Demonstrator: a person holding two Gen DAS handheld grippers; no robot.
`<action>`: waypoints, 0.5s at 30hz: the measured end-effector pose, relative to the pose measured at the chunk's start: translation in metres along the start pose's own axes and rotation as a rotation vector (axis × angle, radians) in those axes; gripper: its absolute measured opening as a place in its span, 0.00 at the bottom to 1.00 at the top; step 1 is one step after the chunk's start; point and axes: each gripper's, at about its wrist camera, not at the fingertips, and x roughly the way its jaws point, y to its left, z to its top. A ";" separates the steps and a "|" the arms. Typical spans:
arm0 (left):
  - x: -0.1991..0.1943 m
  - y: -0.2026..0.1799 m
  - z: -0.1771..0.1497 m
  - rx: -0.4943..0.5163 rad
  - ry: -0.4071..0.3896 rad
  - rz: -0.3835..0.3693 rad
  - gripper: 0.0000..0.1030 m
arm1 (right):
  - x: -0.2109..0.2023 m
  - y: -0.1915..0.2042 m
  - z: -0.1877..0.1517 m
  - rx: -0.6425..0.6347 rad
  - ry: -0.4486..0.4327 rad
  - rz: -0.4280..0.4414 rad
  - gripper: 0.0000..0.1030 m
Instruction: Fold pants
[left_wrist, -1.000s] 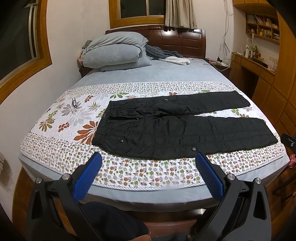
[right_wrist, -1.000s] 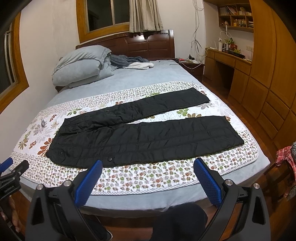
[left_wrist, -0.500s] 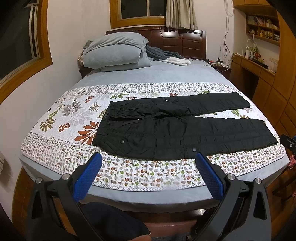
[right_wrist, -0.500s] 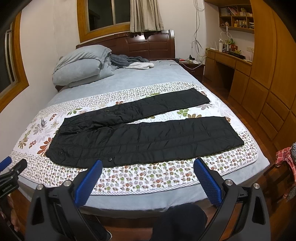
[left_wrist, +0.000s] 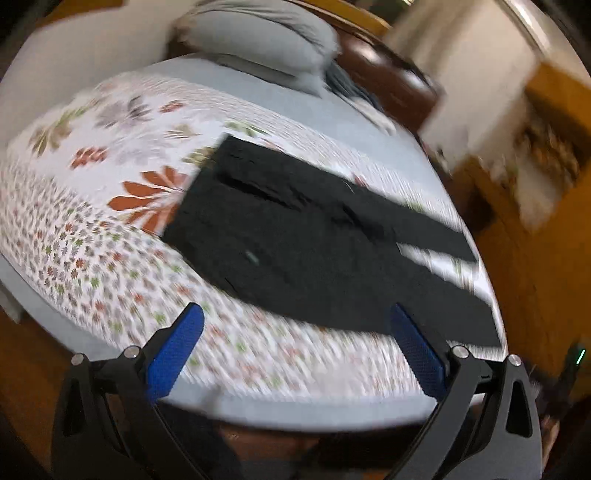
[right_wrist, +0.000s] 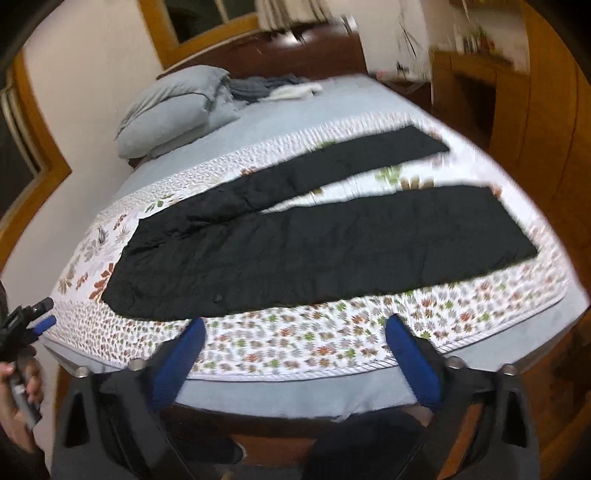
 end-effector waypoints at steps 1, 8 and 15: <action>0.006 0.013 0.007 -0.030 -0.001 0.001 0.96 | 0.009 -0.013 0.001 0.025 0.027 0.013 0.62; 0.092 0.091 0.041 -0.304 0.213 -0.119 0.94 | 0.062 -0.116 0.007 0.262 0.093 0.087 0.85; 0.146 0.115 0.055 -0.429 0.239 -0.088 0.88 | 0.084 -0.194 0.012 0.447 0.060 0.093 0.89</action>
